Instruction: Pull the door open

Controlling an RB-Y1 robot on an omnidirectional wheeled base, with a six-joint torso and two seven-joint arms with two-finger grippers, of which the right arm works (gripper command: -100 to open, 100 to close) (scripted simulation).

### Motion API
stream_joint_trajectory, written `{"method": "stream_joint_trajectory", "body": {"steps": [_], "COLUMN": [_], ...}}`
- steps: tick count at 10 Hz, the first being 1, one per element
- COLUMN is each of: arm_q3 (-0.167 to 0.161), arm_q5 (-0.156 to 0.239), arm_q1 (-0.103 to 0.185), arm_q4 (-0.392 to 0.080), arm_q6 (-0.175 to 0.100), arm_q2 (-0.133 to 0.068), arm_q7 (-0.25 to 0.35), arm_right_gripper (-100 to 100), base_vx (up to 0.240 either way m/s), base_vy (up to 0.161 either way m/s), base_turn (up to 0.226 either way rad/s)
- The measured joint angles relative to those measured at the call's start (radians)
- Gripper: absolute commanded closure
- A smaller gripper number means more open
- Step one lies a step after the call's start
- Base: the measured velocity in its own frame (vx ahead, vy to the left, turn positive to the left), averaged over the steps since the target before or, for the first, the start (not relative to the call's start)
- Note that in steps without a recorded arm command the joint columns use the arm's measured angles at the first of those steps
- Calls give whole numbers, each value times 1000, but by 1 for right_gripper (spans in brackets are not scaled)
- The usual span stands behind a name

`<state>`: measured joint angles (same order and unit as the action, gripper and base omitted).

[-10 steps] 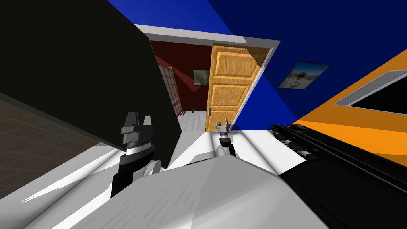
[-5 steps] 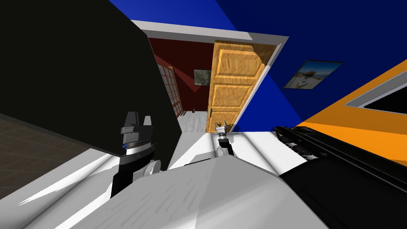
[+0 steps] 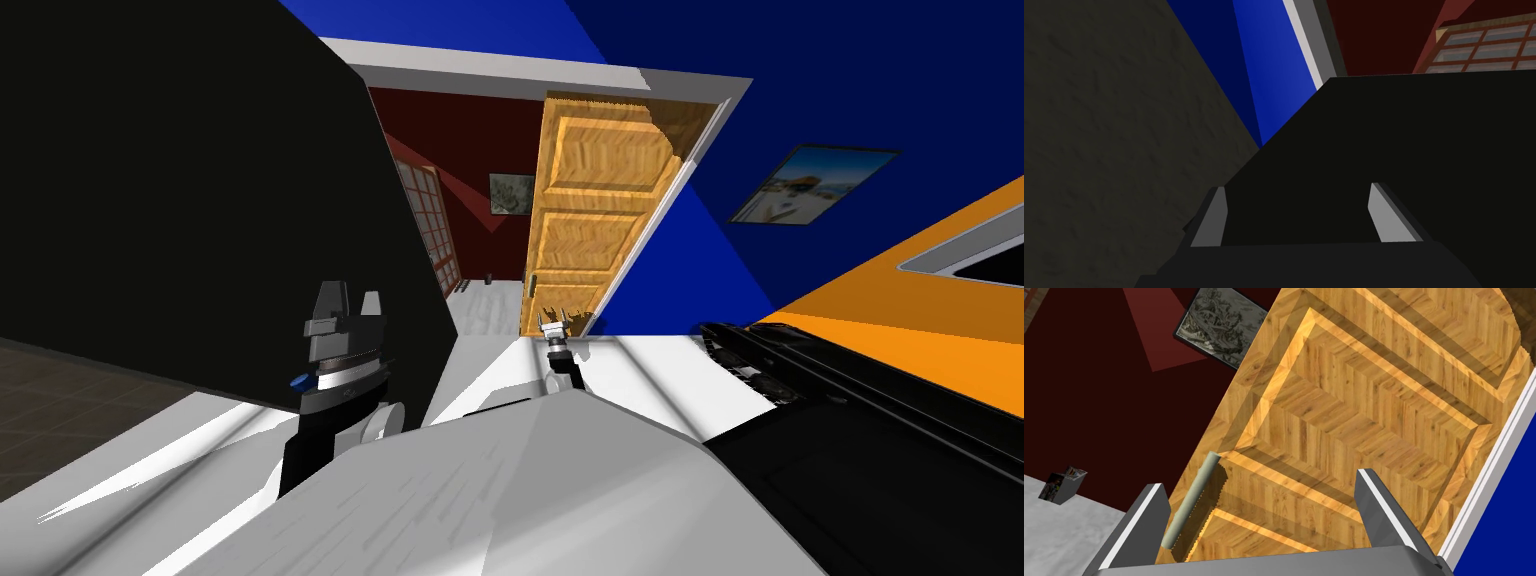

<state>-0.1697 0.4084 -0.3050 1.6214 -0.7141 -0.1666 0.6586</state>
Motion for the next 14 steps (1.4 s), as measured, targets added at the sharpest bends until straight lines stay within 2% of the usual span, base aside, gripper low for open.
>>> {"method": "stream_joint_trajectory", "body": {"steps": [14], "arm_q3": [-76], "arm_q5": [174], "arm_q1": [106], "arm_q4": [-305], "arm_q6": [-57], "arm_q2": [-63], "arm_q7": [253], "arm_right_gripper": [-100], "base_vx": [100], "base_vy": [-16], "base_turn": [25]}}
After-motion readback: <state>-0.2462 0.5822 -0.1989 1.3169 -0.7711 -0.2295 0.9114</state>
